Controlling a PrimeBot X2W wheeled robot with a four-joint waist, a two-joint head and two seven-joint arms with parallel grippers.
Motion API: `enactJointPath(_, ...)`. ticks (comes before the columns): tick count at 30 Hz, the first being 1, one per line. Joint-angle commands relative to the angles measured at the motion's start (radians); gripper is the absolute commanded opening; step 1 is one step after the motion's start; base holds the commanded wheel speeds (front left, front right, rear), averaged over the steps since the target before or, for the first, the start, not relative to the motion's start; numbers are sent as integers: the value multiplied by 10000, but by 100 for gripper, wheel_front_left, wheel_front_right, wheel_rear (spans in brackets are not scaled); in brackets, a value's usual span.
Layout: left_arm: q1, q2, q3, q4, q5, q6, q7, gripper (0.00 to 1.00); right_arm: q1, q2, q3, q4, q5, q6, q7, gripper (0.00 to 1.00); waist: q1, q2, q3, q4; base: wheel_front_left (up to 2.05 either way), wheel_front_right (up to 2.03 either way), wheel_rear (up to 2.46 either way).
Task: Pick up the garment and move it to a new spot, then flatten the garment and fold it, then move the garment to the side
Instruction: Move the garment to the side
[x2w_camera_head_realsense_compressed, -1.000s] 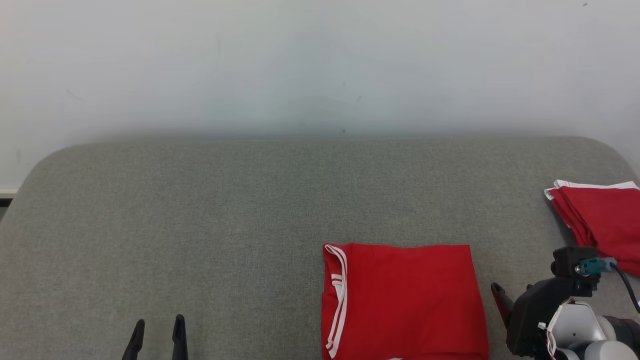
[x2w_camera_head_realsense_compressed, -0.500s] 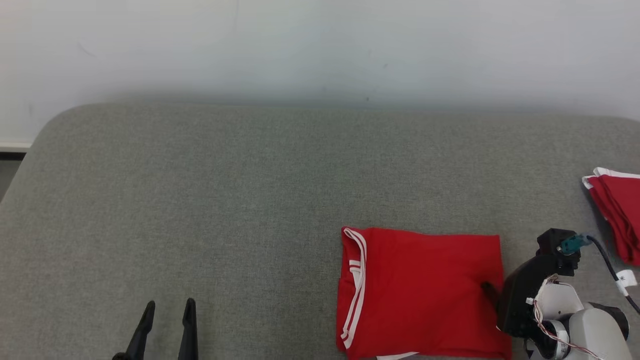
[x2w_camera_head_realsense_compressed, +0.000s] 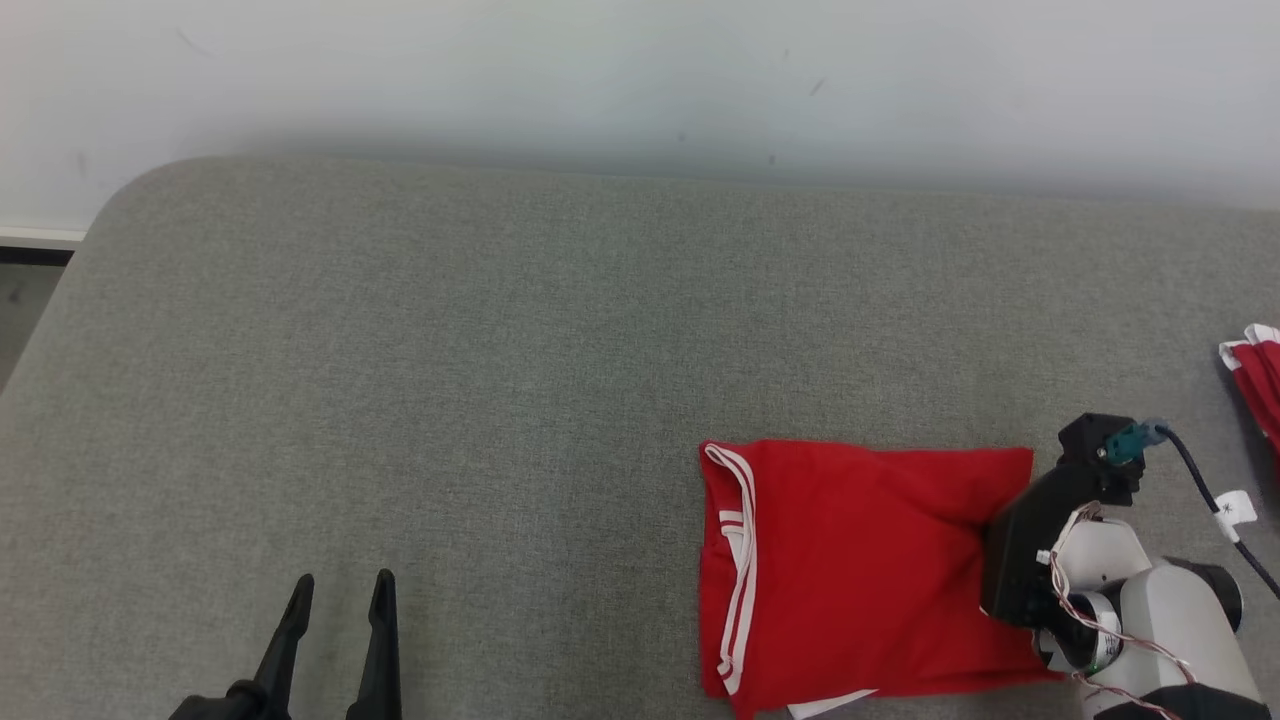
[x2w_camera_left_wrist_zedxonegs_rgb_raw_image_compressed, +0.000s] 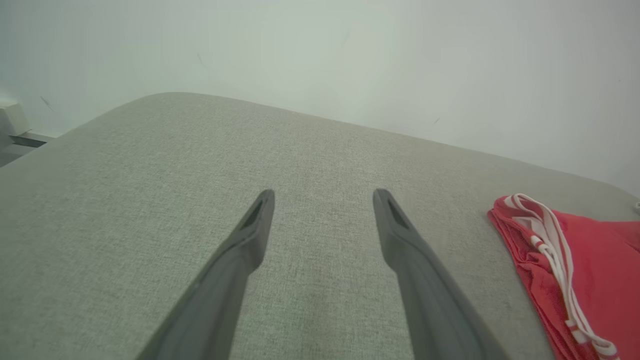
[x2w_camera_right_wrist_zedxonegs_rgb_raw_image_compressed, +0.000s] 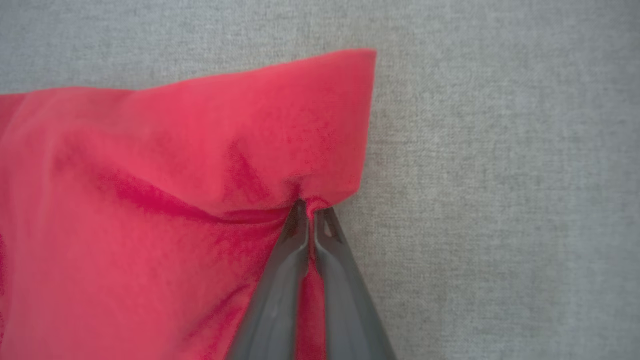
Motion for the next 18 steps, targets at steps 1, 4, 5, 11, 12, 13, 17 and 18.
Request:
enactJointPath(1,-192,6,-1,-69,5,-37,-66,100,-304,-7,-36,-27,-224,25,-94,0,0,-1,82,-96,0,0,0)
enactJointPath(4,-295,14,-42,-212,25,-65,-92,100,-951,-106,-68,-17,-370,25,139,0,0,-1,327,-239,0,0,0)
enactJointPath(5,-350,20,-58,-249,42,-52,-93,100,-1233,-246,-35,-34,-414,25,271,0,0,-1,445,-294,0,0,0)
enactJointPath(11,-705,45,-191,-355,66,-130,-120,100,-2527,-1522,-161,-524,-702,18,1102,0,0,-1,953,-507,0,0,0)
enactJointPath(12,-755,45,-193,-343,54,-146,-121,100,-2646,-1695,-295,-635,-744,18,1255,0,0,-1,1022,-547,0,0,0)
enactJointPath(13,-828,36,-205,-328,57,-139,-128,100,-2761,-1862,-446,-777,-791,18,1397,0,0,-1,1071,-571,0,0,0)
enactJointPath(17,-922,23,-189,-323,80,-147,-148,100,-3087,-2564,-988,-1352,-785,18,1933,0,0,-1,1294,-711,0,0,0)
enactJointPath(18,-971,47,-181,-333,71,-159,-152,100,-3128,-2676,-1106,-1510,-823,18,2018,0,0,-1,1349,-746,0,0,0)
